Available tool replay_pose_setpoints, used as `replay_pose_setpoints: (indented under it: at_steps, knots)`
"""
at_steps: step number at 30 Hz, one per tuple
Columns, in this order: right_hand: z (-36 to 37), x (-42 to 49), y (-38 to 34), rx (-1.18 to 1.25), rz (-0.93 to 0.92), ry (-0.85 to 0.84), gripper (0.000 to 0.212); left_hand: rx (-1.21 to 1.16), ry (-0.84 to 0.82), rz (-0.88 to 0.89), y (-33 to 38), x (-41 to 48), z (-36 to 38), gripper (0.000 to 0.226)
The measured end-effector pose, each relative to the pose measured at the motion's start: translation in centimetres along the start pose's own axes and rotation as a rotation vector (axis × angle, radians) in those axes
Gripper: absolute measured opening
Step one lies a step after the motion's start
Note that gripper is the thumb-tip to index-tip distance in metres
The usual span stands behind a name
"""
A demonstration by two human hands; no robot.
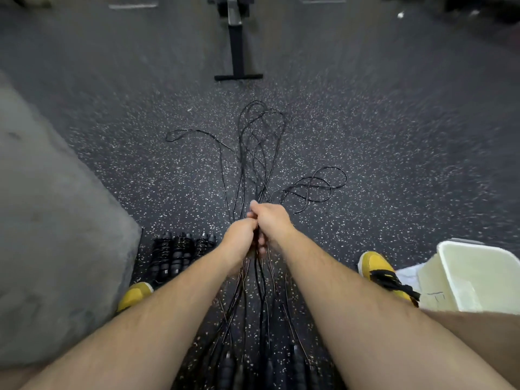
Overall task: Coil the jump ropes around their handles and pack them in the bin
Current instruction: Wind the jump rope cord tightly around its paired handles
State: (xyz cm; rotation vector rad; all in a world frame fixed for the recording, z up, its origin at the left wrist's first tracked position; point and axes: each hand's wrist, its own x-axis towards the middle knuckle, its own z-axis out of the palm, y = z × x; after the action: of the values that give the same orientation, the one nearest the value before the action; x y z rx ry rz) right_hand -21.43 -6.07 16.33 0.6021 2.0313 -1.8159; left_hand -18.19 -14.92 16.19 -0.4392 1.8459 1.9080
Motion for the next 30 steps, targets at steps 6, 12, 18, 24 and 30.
replay_pose_setpoints:
  at_steps: [6, 12, 18, 24, 30]
  knots:
    - [-2.5, -7.5, -10.1, 0.004, -0.211, -0.06, 0.014, 0.011, -0.143, 0.14, 7.3, -8.8, 0.1, 0.032]
    - [-6.0, -14.6, -15.9, -0.068, -0.443, -0.132, 0.02, 0.206, -0.171, 0.354, 13.5, -14.0, 0.5, 0.021]
    - [-8.0, -17.3, -14.5, -0.234, -0.434, -0.286, 0.027, 0.397, 0.039, 0.591, 16.7, -14.7, 0.3, 0.023]
    - [-6.5, -17.4, -14.4, -0.577, -0.636, -0.169, 0.004, 0.301, 0.105, 0.658, 18.3, -13.8, 0.2, 0.021]
    - [-6.1, -16.4, -15.8, -0.323, -0.816, 0.042, 0.013, 0.159, -0.069, 0.602, 18.1, -13.4, -0.2, 0.037]
